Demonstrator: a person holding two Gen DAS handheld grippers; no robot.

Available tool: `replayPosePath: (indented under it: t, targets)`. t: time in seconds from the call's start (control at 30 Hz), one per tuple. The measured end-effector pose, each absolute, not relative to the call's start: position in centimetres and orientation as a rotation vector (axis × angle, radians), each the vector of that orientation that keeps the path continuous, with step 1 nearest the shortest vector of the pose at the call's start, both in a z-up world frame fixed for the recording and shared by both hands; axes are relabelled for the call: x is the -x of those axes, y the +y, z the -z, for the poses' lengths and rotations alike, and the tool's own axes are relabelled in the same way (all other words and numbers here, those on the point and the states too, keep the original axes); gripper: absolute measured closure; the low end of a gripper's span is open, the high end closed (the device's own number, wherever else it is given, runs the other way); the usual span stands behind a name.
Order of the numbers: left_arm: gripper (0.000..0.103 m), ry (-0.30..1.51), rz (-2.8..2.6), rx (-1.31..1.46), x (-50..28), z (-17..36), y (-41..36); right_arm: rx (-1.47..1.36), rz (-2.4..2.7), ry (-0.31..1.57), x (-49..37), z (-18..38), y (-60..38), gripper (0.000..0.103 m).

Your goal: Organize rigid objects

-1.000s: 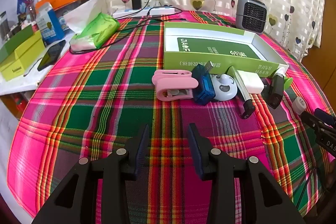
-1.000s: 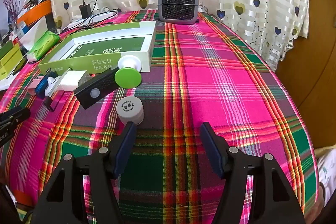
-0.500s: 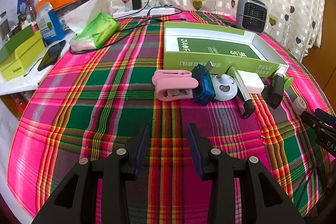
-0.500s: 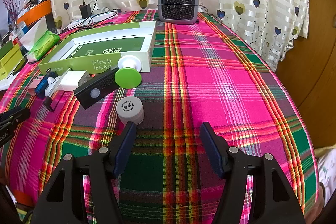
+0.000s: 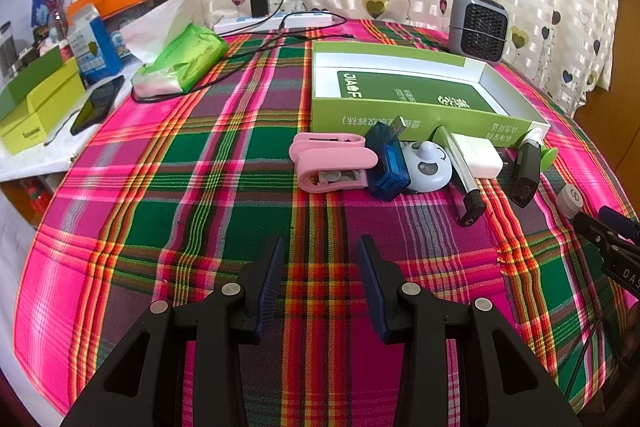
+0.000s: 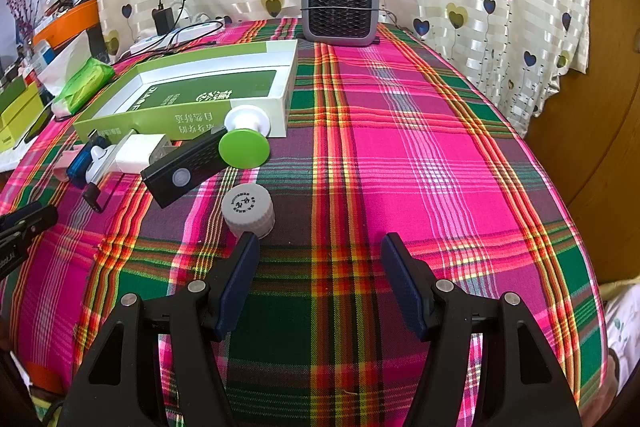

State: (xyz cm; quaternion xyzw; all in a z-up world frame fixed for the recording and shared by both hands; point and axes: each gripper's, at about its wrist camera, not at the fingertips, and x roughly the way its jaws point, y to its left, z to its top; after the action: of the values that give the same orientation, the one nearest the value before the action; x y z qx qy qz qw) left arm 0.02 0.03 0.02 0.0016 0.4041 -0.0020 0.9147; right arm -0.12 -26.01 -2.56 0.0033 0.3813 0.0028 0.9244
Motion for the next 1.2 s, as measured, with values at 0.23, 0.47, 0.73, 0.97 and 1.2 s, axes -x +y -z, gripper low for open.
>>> replayPosePath:
  t: [0.23,0.47,0.73,0.97,1.2]
  targets:
    - [0.067,0.848,0.036,0.033,0.2,-0.1,0.8,-0.028,-0.090,0.706,2.0,1.1,-26.3,0.039]
    - [0.067,0.847,0.063,0.097,1.5,-0.9,1.5,-0.089,-0.296,0.695,4.1,-0.7,-25.7,0.039]
    - [0.067,0.800,0.060,0.086,4.0,-2.3,1.3,-0.077,-0.611,0.702,7.6,-3.1,-22.3,0.039]
    - [0.067,0.793,0.045,0.116,5.7,-2.4,1.9,0.034,-0.710,0.806,9.5,-1.6,-17.8,0.039]
    - [0.067,0.785,0.032,0.125,6.3,-2.5,2.6,0.181,-0.678,0.904,10.2,1.2,-15.1,0.039]
